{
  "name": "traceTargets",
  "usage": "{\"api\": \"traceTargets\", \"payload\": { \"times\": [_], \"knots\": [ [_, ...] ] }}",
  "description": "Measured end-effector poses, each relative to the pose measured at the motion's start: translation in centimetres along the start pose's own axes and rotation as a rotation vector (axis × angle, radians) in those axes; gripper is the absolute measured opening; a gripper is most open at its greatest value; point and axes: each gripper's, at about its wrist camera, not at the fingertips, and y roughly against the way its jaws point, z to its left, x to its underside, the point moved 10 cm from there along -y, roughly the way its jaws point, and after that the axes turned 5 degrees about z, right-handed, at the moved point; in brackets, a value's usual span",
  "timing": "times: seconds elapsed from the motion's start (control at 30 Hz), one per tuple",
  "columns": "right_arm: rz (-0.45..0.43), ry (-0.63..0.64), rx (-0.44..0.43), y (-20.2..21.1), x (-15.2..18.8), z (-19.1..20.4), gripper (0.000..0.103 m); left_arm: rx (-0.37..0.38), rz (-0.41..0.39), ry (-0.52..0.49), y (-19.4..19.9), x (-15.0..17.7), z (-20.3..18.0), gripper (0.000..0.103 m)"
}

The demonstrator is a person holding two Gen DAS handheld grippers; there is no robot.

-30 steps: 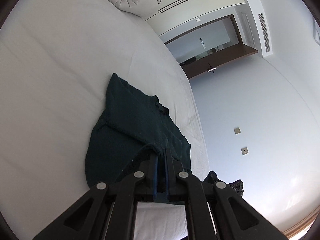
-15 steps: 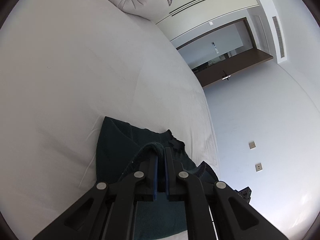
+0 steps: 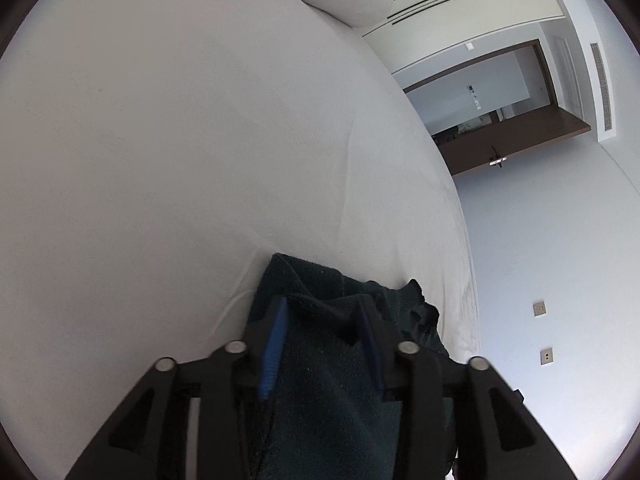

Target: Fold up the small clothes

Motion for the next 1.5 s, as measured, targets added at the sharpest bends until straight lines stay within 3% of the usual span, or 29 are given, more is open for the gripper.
{"api": "traceTargets", "payload": {
  "times": [0.03, 0.07, 0.13, 0.2, 0.37, 0.6, 0.73, 0.9, 1.13, 1.3, 1.37, 1.43, 1.5],
  "knots": [
    [-0.011, 0.012, 0.001, 0.0, -0.1, 0.2, 0.025, -0.017, -0.021, -0.001, 0.8, 0.0, 0.2, 0.066],
    [-0.022, 0.024, 0.003, 0.4, 0.1, 0.4, 0.031, -0.024, -0.044, -0.007, 1.6, 0.1, 0.3, 0.066],
    [-0.037, 0.042, -0.017, 1.1, 0.5, 1.2, 0.055, -0.037, -0.048, -0.030, 2.5, 0.6, 0.3, 0.066],
    [-0.064, 0.057, 0.031, 2.6, 1.2, 1.4, 0.065, -0.060, -0.050, -0.056, 3.4, 1.8, 0.6, 0.066],
    [-0.053, 0.142, 0.054, 5.3, 4.7, 1.9, 0.065, -0.075, -0.039, -0.106, 5.4, 5.9, 1.3, 0.066],
    [-0.002, 0.337, 0.222, 7.4, 13.0, -0.3, 0.065, -0.182, -0.018, -0.236, 6.2, 10.6, 1.6, 0.049],
    [-0.033, 0.369, 0.250, 9.3, 15.3, -1.4, 0.063, -0.232, -0.005, -0.274, 5.9, 11.9, 2.3, 0.040],
    [-0.039, 0.378, 0.279, 12.3, 16.5, -4.3, 0.062, -0.262, 0.002, -0.296, 5.9, 12.9, 2.9, 0.040],
    [-0.002, 0.425, 0.324, 11.6, 16.4, -4.7, 0.037, -0.296, 0.001, -0.327, 6.0, 13.4, 3.1, 0.036],
    [0.010, 0.362, 0.325, 11.0, 16.1, -6.1, 0.037, -0.330, -0.010, -0.353, 6.0, 13.4, 3.3, 0.023],
    [0.008, 0.368, 0.329, 11.0, 16.0, -6.0, 0.031, -0.328, -0.012, -0.352, 6.0, 13.4, 3.4, 0.018],
    [0.008, 0.396, 0.346, 11.1, 16.0, -5.7, 0.016, -0.329, -0.017, -0.356, 6.0, 13.4, 3.3, 0.016],
    [-0.020, 0.416, 0.355, 11.7, 15.9, -5.1, 0.013, -0.334, -0.020, -0.367, 6.0, 13.5, 3.2, 0.014]
  ]
}}
